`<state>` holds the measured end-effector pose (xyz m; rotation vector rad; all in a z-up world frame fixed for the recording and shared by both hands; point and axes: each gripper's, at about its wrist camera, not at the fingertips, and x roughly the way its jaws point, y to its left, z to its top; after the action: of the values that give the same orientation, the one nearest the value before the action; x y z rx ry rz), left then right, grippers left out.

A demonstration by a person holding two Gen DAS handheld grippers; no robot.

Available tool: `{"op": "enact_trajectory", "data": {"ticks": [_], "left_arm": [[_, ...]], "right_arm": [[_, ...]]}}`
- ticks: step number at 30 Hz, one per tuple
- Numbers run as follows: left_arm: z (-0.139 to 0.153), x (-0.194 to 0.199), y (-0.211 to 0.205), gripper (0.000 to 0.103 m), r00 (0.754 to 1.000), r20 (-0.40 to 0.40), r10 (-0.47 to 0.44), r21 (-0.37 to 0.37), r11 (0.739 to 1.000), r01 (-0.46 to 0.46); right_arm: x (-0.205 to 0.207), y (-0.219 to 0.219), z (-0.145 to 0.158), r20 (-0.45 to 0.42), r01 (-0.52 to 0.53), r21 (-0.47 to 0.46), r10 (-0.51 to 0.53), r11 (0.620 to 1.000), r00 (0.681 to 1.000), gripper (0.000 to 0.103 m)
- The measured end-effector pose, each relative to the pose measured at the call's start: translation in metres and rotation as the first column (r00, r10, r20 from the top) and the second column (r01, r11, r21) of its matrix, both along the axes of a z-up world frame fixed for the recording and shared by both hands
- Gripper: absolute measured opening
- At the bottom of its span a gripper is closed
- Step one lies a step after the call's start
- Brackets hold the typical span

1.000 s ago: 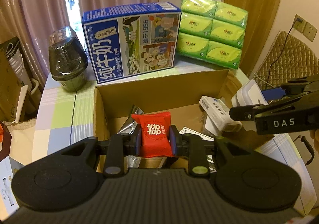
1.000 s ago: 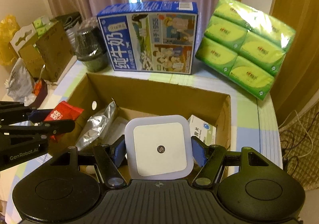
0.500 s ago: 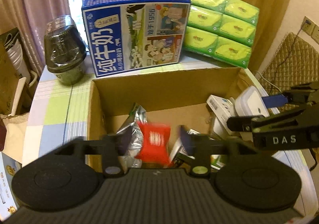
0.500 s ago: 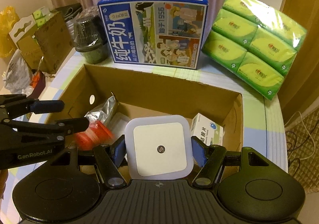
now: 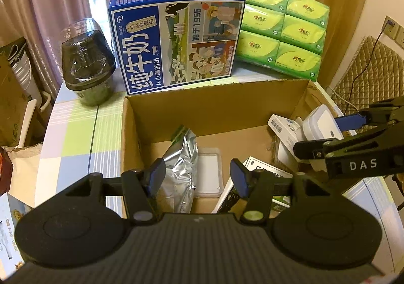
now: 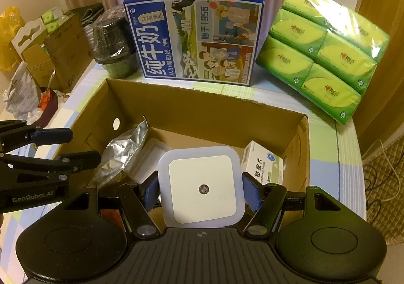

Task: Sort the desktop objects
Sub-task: 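Open both tools to drop the candy packet and plug into the cardboard box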

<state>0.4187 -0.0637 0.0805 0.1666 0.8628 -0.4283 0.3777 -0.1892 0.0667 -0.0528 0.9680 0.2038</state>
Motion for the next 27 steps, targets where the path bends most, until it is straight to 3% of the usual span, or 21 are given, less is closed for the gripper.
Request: {"op": "enact_trajectory", "data": {"ticks": [13, 16, 19, 27], "left_arm": [[0.002, 0.000, 0.003, 0.051, 1.000, 0.006, 0.008, 0.005, 1.000, -0.008], [0.002, 0.000, 0.003, 0.051, 1.000, 0.007, 0.009, 0.005, 1.000, -0.009], [0.002, 0.000, 0.004, 0.051, 1.000, 0.007, 0.010, 0.004, 1.000, -0.010], [0.000, -0.001, 0.005, 0.053, 1.000, 0.003, 0.012, 0.003, 1.000, -0.012]], "right_arm": [[0.004, -0.001, 0.004, 0.003, -0.002, 0.010, 0.002, 1.000, 1.000, 0.064], [0.006, -0.004, 0.006, 0.028, 0.001, 0.057, -0.003, 0.998, 1.000, 0.065], [0.009, -0.011, 0.009, 0.036, 0.035, 0.128, -0.040, 0.991, 0.999, 0.074], [0.007, -0.014, 0.011, 0.033, 0.034, 0.100, -0.037, 0.994, 0.999, 0.076]]}}
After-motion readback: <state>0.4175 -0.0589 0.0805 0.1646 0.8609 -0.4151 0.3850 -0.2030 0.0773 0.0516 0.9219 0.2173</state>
